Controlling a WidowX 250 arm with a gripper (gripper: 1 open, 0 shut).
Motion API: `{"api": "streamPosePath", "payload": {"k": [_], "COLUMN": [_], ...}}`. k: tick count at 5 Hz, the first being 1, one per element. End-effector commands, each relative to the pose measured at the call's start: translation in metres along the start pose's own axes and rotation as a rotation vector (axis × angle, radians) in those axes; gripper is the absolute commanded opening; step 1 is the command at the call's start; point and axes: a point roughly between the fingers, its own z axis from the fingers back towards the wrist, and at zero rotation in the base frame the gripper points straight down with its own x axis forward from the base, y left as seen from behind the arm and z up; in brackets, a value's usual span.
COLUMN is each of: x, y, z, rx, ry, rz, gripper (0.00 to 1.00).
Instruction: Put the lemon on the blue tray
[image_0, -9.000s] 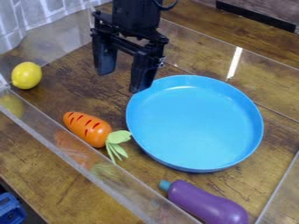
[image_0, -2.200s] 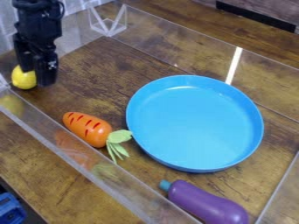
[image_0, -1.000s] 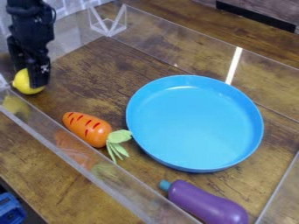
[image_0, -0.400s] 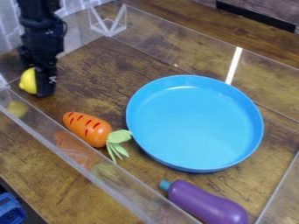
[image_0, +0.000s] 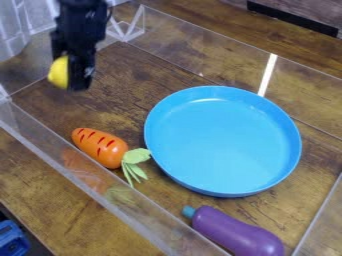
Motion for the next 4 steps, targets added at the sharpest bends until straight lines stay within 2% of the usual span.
{"api": "streamPosePath", "payload": {"k": [1, 3, 4], "x": [0.019, 0.057, 0.07], "y": [-0.008, -0.078, -0.112], "z": [0.054, 0.073, 0.077], "rx": [0.078, 0.073, 0.065], "ry": [-0.089, -0.146, -0.168], "rz": [-0.022, -0.206, -0.285], "gripper": [0.0, 0.0, 0.0]}}
